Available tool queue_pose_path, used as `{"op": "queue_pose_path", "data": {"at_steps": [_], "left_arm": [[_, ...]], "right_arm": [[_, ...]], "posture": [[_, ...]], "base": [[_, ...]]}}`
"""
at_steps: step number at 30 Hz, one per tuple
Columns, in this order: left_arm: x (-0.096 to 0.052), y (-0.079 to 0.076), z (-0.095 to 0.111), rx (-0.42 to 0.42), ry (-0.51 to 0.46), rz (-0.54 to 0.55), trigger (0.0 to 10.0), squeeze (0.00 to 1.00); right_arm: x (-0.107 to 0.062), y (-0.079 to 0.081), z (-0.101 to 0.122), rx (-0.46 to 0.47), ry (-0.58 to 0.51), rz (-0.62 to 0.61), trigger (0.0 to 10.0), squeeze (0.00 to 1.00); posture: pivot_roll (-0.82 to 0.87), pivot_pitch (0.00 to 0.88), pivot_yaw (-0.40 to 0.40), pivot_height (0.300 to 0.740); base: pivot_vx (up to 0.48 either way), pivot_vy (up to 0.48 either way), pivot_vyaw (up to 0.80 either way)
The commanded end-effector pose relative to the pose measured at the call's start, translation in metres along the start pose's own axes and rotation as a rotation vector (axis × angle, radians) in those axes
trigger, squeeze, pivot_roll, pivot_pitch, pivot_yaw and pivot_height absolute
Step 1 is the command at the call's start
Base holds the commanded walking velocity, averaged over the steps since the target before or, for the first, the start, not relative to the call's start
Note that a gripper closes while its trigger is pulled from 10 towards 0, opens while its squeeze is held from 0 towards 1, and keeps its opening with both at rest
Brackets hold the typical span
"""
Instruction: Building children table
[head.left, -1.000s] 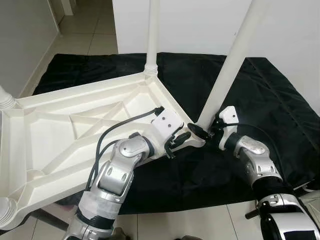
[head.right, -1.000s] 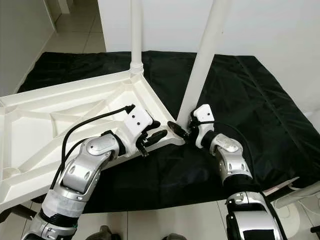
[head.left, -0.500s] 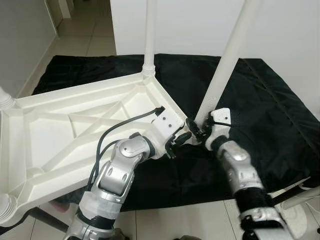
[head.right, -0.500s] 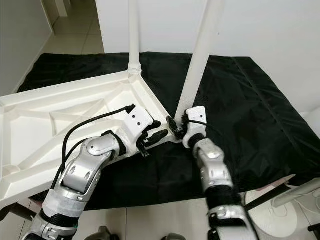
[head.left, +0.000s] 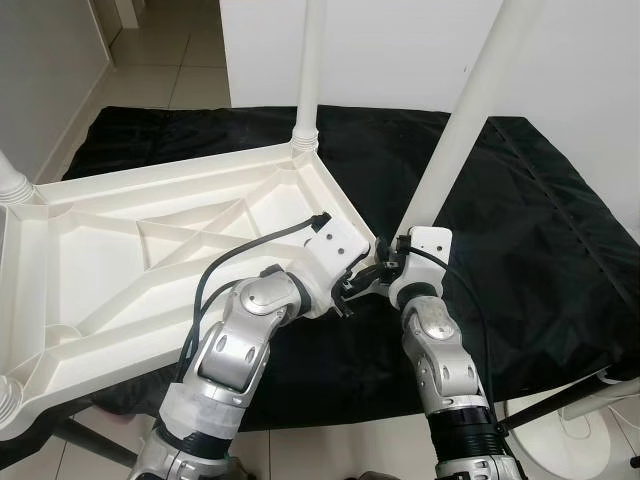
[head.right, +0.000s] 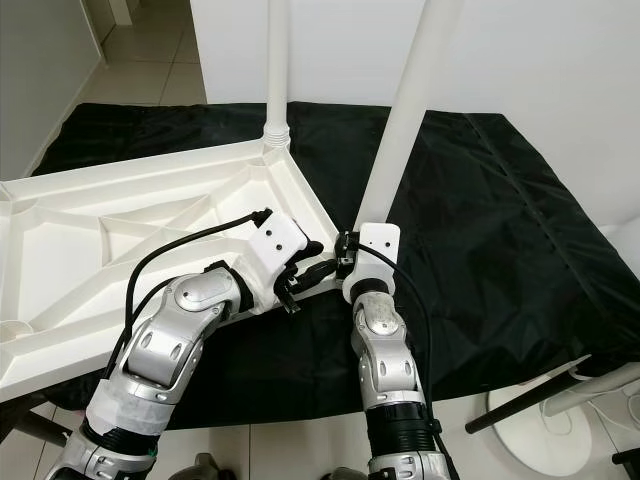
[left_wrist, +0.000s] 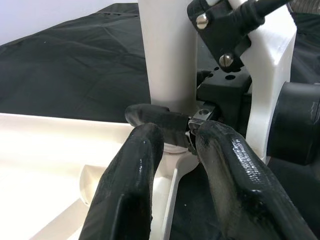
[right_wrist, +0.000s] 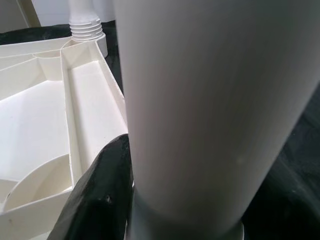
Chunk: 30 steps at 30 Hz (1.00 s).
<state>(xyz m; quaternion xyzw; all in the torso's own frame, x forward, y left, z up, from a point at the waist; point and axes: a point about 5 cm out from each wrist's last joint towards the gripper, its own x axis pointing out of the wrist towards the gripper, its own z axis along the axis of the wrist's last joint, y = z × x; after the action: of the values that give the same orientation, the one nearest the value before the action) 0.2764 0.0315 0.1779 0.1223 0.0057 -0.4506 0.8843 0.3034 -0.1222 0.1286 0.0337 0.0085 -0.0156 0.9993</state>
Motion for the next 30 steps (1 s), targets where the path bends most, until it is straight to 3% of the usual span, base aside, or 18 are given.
{"op": "queue_pose_path", "data": {"at_steps": [1, 2, 3, 10, 11, 17, 30], "left_arm": [[0.0, 0.003, -0.005, -0.009, 0.018, 0.081, 10.0, 0.0], [0.0, 0.003, -0.005, -0.009, 0.018, 0.081, 10.0, 0.0], [0.0, 0.003, -0.005, -0.009, 0.019, 0.082, 10.0, 0.0], [-0.001, 0.003, -0.005, -0.011, 0.021, 0.084, 10.0, 0.0], [0.0, 0.004, -0.005, -0.01, 0.021, 0.085, 10.0, 0.0], [0.0, 0.005, -0.004, -0.007, 0.02, 0.088, 10.0, 0.0], [0.0, 0.006, -0.003, 0.002, 0.02, 0.087, 10.0, 0.0]], "right_arm": [[-0.006, -0.005, -0.015, 0.086, 0.077, -0.032, 10.0, 0.41], [-0.006, -0.005, -0.015, 0.086, 0.077, -0.032, 10.0, 0.41], [-0.006, -0.006, -0.014, 0.088, 0.071, -0.027, 10.0, 1.0], [-0.003, -0.021, -0.002, 0.06, 0.019, 0.024, 10.0, 1.0], [-0.002, -0.025, 0.001, 0.05, 0.006, 0.05, 10.0, 0.02], [0.004, -0.037, 0.011, -0.017, -0.04, 0.211, 10.0, 0.0], [0.022, -0.038, 0.019, -0.18, -0.052, 0.625, 10.0, 0.0]], "posture": [[-0.08, 0.0, -0.005, 0.74], [-0.08, 0.0, -0.005, 0.74], [-0.08, 0.0, -0.005, 0.74], [-0.08, 0.0, -0.004, 0.74], [-0.08, 0.0, -0.004, 0.74], [-0.08, 0.0, 0.001, 0.74], [-0.08, 0.0, 0.011, 0.74]], "base": [[0.0, 0.0, 0.0], [0.0, 0.0, 0.0], [0.0, 0.0, 0.0], [0.0, 0.0, 0.0], [0.0, 0.0, 0.0], [0.0, 0.0, 0.0], [0.0, 0.0, 0.0]]}}
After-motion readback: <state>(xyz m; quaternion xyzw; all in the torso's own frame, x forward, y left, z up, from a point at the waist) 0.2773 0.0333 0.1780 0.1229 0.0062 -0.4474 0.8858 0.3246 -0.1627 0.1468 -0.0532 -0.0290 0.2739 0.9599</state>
